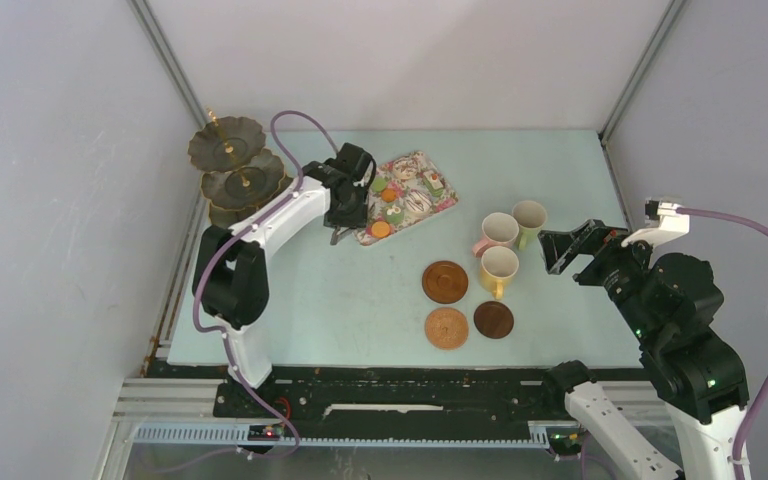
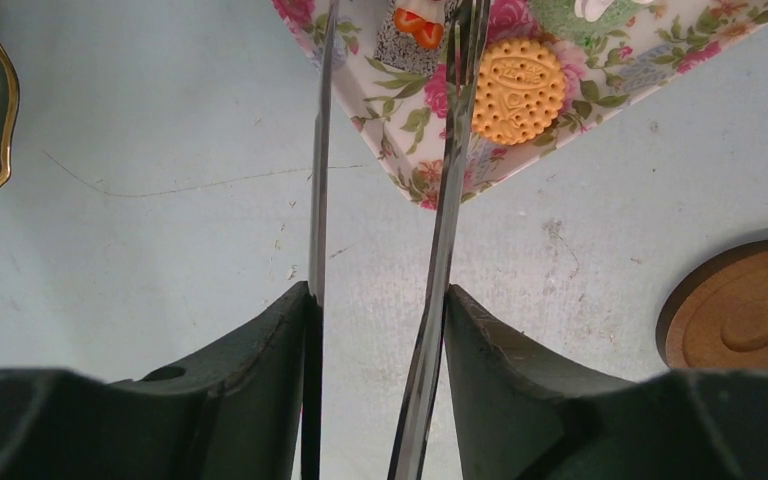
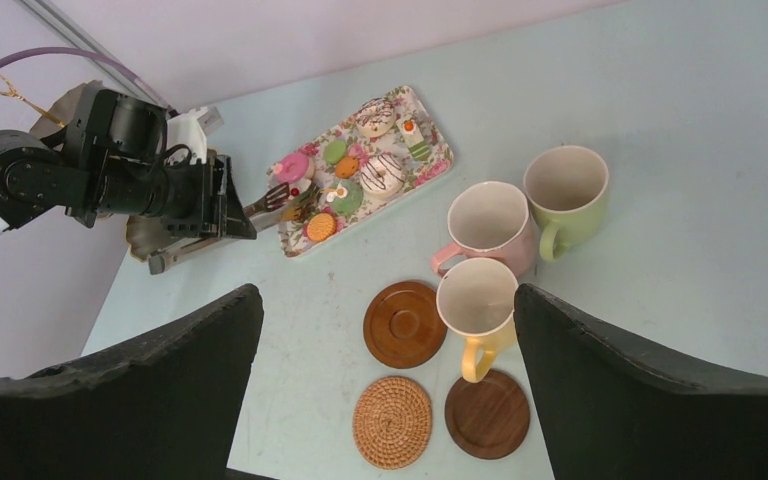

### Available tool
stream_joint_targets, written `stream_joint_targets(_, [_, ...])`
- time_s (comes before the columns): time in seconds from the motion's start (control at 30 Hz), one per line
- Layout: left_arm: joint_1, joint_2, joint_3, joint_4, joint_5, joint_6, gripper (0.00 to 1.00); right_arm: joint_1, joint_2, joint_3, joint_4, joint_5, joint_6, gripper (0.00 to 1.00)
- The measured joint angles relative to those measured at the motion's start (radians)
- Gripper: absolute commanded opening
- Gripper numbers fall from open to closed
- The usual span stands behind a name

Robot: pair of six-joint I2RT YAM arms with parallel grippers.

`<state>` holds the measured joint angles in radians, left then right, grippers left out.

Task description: Serve the afternoon tea

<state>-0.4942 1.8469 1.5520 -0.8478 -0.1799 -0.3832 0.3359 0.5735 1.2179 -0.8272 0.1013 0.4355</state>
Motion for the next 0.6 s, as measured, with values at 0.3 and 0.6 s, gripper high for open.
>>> stream_joint_targets(0.3, [0.000, 0.000, 0.000, 0.000, 0.002, 0.010, 0.28, 0.000, 0.000, 0.000, 0.000, 0.000, 0.000, 0.98])
stream_joint_targets(0.6, [0.001, -0.007, 0.018, -0.009, 0.002, 0.010, 0.26, 0.000, 0.000, 0.000, 0.001, -0.007, 0.000, 0.98])
